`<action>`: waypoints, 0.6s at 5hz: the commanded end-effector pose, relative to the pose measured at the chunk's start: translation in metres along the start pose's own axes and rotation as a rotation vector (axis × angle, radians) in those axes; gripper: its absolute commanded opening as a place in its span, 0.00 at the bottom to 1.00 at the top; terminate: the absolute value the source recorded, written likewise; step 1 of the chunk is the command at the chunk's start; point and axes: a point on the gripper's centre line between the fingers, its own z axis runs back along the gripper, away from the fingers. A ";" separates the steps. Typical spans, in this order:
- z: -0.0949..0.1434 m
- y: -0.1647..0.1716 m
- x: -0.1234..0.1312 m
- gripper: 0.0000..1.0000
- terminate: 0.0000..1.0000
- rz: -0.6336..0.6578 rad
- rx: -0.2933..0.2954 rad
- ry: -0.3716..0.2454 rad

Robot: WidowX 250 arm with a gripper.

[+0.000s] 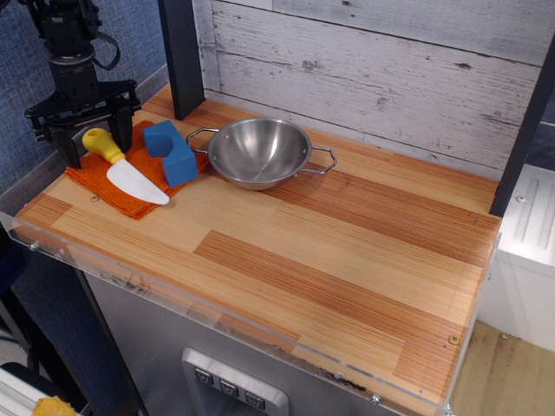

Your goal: Place the knife on the colander's right

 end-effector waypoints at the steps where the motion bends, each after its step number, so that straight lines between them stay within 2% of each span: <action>1: 0.016 0.007 0.011 0.00 0.00 0.021 -0.027 -0.066; 2: 0.020 0.007 0.009 0.00 0.00 0.009 -0.015 -0.086; 3: 0.026 0.004 0.009 0.00 0.00 0.007 -0.035 -0.095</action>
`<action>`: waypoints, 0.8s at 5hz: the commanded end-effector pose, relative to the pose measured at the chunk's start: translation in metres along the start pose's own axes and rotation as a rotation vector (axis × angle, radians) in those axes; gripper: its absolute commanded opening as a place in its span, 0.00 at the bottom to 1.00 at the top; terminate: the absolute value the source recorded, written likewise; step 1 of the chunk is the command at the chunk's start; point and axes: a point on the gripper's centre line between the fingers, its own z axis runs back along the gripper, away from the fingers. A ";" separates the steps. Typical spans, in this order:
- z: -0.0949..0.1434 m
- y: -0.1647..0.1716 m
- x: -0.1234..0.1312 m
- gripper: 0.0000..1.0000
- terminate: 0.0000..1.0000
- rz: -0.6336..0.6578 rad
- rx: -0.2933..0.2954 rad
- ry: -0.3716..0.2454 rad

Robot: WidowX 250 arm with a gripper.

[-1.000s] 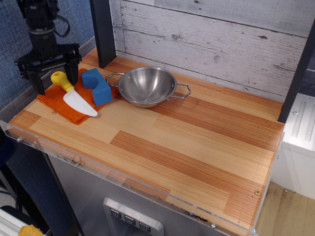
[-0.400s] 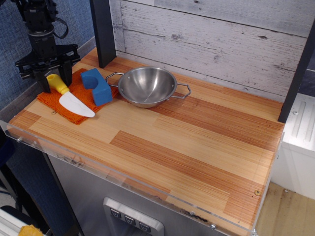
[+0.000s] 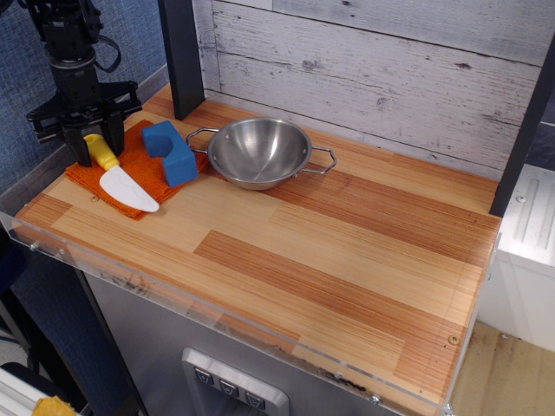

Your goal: Place the knife on the colander's right

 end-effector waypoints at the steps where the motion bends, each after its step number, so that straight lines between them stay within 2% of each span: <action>1: 0.050 -0.002 0.014 0.00 0.00 0.033 -0.076 -0.077; 2: 0.086 -0.008 0.017 0.00 0.00 0.059 -0.134 -0.122; 3: 0.126 -0.021 0.003 0.00 0.00 -0.003 -0.192 -0.187; 4: 0.160 -0.036 -0.019 0.00 0.00 -0.029 -0.268 -0.218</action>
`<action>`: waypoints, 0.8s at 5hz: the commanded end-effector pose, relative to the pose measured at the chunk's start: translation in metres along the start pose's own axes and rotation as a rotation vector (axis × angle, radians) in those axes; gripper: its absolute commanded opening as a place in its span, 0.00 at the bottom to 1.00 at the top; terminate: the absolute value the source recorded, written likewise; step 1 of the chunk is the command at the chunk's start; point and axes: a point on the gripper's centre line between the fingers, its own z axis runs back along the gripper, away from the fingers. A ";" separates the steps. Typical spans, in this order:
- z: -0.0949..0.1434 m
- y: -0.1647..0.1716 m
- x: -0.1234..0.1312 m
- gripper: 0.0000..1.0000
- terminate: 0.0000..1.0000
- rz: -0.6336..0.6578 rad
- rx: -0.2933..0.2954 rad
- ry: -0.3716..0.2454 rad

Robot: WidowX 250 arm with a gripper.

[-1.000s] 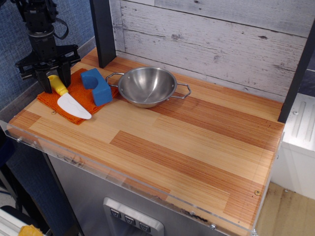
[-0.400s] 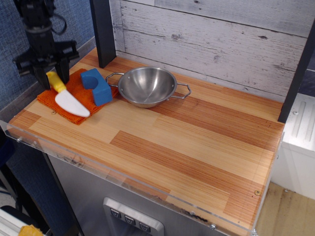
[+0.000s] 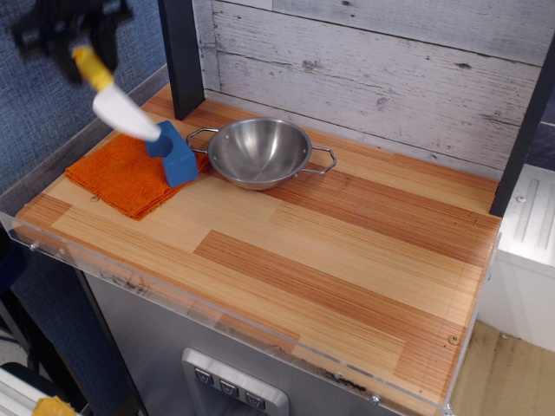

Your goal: Place the knife on the colander's right

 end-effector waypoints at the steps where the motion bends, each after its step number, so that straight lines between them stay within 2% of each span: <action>1: 0.070 -0.049 -0.045 0.00 0.00 -0.099 -0.162 -0.028; 2: 0.077 -0.078 -0.082 0.00 0.00 -0.164 -0.219 0.048; 4: 0.062 -0.106 -0.147 0.00 0.00 -0.295 -0.224 0.121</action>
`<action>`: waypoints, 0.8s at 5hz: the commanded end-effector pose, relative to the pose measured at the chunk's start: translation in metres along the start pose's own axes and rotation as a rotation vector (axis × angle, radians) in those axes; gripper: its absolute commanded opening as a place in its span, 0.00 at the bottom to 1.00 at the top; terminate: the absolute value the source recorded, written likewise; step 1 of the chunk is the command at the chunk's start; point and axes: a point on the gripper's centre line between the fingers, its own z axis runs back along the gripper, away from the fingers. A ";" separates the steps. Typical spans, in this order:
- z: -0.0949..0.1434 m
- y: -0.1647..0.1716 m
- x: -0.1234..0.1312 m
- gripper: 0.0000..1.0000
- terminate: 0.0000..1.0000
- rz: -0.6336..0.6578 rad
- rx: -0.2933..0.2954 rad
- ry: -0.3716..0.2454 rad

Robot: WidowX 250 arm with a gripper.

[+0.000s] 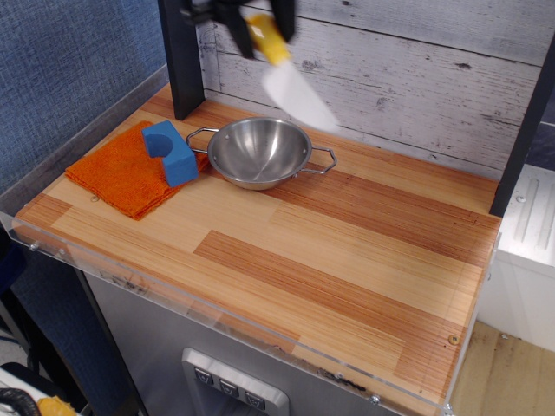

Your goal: Place the knife on the colander's right

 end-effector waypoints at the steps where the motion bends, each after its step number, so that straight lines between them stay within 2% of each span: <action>1: -0.012 -0.021 -0.042 0.00 0.00 -0.090 -0.037 0.034; 2: -0.038 -0.035 -0.056 0.00 0.00 -0.101 -0.037 0.072; 4: -0.076 -0.052 -0.068 0.00 0.00 -0.130 0.005 0.099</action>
